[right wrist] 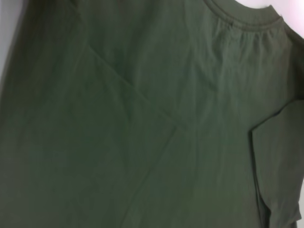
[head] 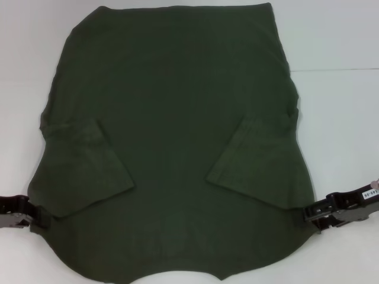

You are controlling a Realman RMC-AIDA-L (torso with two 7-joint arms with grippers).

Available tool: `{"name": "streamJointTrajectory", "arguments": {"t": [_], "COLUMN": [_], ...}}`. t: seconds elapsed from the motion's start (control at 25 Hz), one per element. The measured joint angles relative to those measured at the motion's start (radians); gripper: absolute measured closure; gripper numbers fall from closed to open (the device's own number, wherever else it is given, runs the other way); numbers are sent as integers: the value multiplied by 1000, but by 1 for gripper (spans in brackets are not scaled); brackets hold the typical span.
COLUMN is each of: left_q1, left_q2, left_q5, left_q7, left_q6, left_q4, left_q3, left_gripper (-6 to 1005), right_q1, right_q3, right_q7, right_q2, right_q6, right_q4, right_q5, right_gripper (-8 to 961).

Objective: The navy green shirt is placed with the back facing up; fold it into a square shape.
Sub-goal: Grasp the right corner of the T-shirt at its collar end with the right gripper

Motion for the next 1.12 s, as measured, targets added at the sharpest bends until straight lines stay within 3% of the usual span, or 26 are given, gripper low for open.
{"name": "streamJointTrajectory", "arguments": {"t": [0.6, 0.8, 1.12], "left_q1": [-7, -7, -5], "left_q2": [0, 0, 0], "left_q5": [0, 0, 0], "left_q7": [0, 0, 1], "left_q6": [-1, -2, -2], "left_q4": [1, -1, -1], "left_q3": [0, 0, -4], "left_gripper": [956, 956, 956], "right_q1": [24, 25, 26], "right_q3": [-7, -7, -8], "right_q7": [0, 0, -30], "right_q2": [18, 21, 36], "right_q6": [21, 25, 43], "right_q4": [-1, -1, -4], "right_q5": [-4, -5, -8], "right_gripper": [227, 438, 598]}}
